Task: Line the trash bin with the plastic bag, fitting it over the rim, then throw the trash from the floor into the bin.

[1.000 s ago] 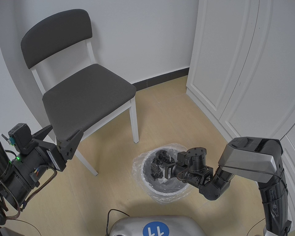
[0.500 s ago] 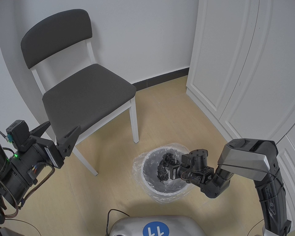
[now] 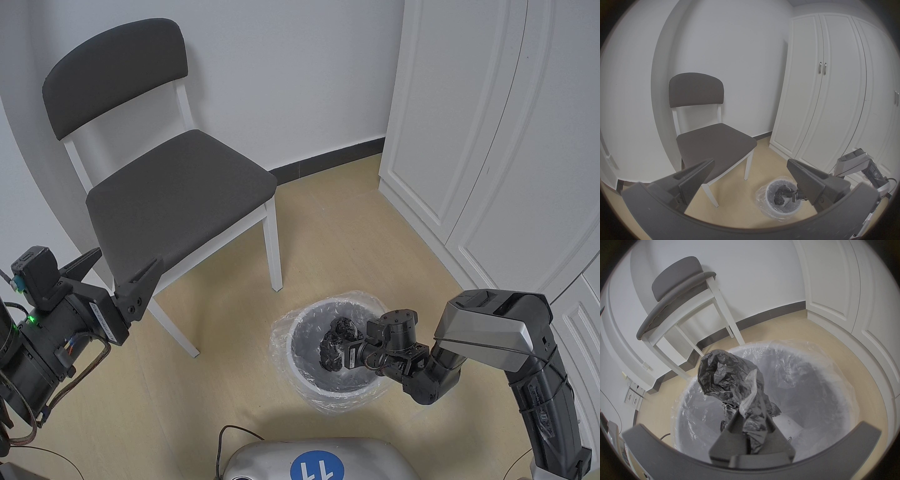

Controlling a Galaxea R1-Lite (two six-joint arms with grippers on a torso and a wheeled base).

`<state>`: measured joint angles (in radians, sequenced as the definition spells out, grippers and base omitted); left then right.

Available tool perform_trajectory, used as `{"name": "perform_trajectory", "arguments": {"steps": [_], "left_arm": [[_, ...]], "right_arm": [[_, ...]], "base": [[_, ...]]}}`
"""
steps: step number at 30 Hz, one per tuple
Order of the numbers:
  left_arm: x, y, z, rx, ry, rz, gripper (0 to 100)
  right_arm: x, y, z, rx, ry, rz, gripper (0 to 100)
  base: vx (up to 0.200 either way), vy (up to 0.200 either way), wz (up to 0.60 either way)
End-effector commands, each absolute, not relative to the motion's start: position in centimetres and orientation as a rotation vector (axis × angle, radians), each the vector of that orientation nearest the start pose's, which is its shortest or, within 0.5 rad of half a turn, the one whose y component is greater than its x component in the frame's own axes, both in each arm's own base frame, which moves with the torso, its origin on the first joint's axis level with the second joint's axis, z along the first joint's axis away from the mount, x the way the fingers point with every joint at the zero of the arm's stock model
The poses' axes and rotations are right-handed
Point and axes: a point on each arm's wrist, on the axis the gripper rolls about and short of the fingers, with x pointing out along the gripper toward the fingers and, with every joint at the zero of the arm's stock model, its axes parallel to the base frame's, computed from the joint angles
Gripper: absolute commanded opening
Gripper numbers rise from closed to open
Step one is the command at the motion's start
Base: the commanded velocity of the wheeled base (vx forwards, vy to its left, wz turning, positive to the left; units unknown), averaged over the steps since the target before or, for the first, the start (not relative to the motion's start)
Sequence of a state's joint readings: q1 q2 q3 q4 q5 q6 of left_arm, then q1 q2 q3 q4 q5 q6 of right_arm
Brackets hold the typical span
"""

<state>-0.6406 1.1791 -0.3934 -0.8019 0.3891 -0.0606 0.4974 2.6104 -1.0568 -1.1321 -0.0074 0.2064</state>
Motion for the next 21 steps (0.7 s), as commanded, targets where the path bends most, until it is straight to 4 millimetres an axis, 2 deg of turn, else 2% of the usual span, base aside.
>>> {"name": "perform_trajectory", "arguments": {"steps": [1, 2, 3, 18, 21], "left_arm": [[13.6, -9.1, 20.8, -0.069, -0.006, -0.252, 100], [13.6, -9.1, 20.8, -0.070, -0.005, -0.252, 100], [13.7, -9.1, 20.8, -0.069, -0.004, -0.252, 100], [13.5, -9.0, 20.9, -0.074, -0.009, -0.249, 100], [13.6, -9.0, 20.8, -0.071, -0.004, -0.249, 100]], "right_arm": [[37.7, 20.7, -6.5, 0.090, 0.466, 0.441, 0], [37.7, 20.7, -6.5, 0.089, 0.466, 0.442, 0], [37.6, 20.8, -6.5, 0.089, 0.465, 0.444, 100], [37.7, 20.6, -4.6, 0.085, 0.425, 0.445, 100], [37.4, 20.2, -2.4, 0.082, 0.386, 0.447, 100]], "base": [[0.000, 0.000, 0.00], [0.000, 0.000, 0.00], [0.000, 0.000, 0.00], [0.000, 0.000, 0.00], [0.000, 0.000, 0.00]]}}
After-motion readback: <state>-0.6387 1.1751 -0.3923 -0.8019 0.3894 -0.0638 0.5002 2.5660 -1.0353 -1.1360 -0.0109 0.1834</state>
